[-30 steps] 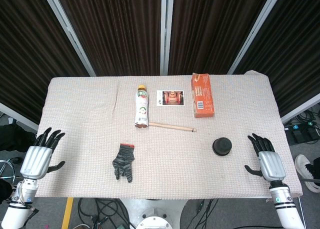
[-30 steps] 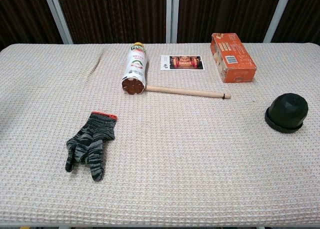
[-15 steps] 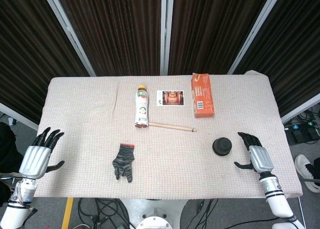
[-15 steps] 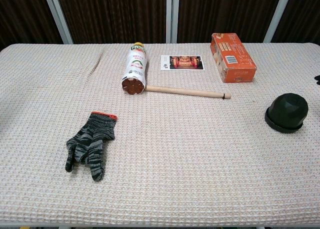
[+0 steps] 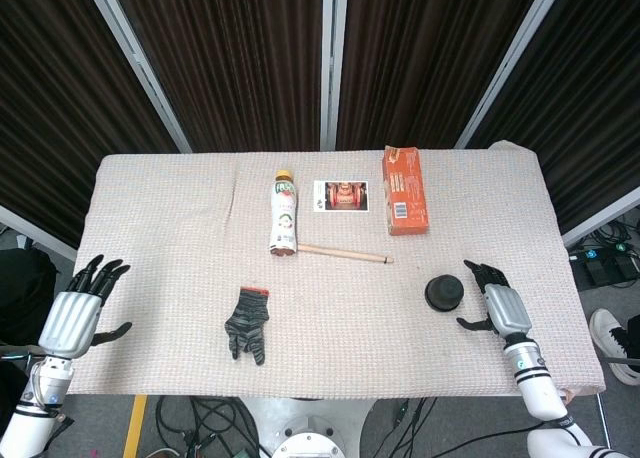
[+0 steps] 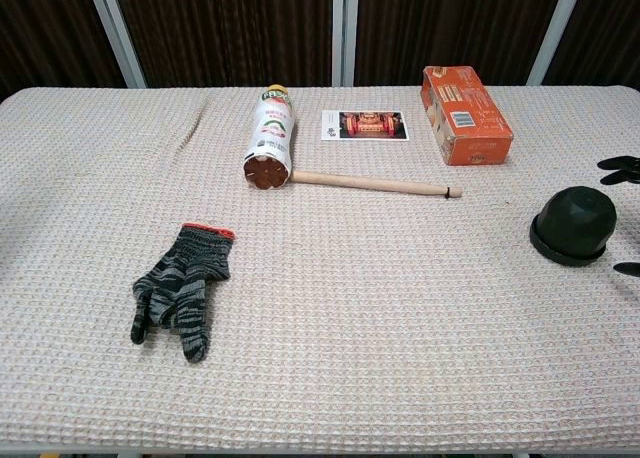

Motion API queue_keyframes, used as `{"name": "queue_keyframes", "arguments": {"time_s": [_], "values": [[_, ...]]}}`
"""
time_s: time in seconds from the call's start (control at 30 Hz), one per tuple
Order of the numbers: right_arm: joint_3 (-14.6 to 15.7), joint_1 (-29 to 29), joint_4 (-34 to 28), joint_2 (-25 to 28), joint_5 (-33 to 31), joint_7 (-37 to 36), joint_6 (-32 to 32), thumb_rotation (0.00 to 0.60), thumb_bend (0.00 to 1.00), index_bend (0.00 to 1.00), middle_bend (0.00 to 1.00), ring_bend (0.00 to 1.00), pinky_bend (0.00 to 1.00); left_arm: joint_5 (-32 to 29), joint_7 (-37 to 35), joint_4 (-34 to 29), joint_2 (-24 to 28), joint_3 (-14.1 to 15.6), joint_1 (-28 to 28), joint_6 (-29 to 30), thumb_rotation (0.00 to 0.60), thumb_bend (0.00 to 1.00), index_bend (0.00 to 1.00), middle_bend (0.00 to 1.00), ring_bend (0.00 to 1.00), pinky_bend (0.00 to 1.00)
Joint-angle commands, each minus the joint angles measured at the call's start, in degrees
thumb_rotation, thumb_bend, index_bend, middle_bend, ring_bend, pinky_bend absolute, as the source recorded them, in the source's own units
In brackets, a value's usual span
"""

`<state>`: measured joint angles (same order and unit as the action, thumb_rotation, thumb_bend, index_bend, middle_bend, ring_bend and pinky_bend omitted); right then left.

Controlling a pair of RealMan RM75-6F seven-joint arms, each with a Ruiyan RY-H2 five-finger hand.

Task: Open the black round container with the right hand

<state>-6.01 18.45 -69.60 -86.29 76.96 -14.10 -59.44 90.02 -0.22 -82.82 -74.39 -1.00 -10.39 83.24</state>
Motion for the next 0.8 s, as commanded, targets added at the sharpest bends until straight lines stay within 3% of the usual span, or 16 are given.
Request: {"name": "queue_keyframes", "arguments": {"time_s": [0.03,0.8], "values": [[-0.39,0.66,0.17,-0.56,-0.86,0.83,0.94,0.600,0.04,0.00,0.11,0.00,0.00,0.15,-0.67,0.62,-0.06,0.12,-0.08,-0.09,0.600,0.13,0.14,0.11,0.00,0.17],[-0.82,3.66,1.97,-3.85,-3.07,3.93,4.38,0.600,0.11,0.00,0.17,0.00,0.00,0.37,-1.18,1.33,-0.07,0.54,0.21,0.24,0.600,0.13,0.14,0.11,0.00,0.17]]}}
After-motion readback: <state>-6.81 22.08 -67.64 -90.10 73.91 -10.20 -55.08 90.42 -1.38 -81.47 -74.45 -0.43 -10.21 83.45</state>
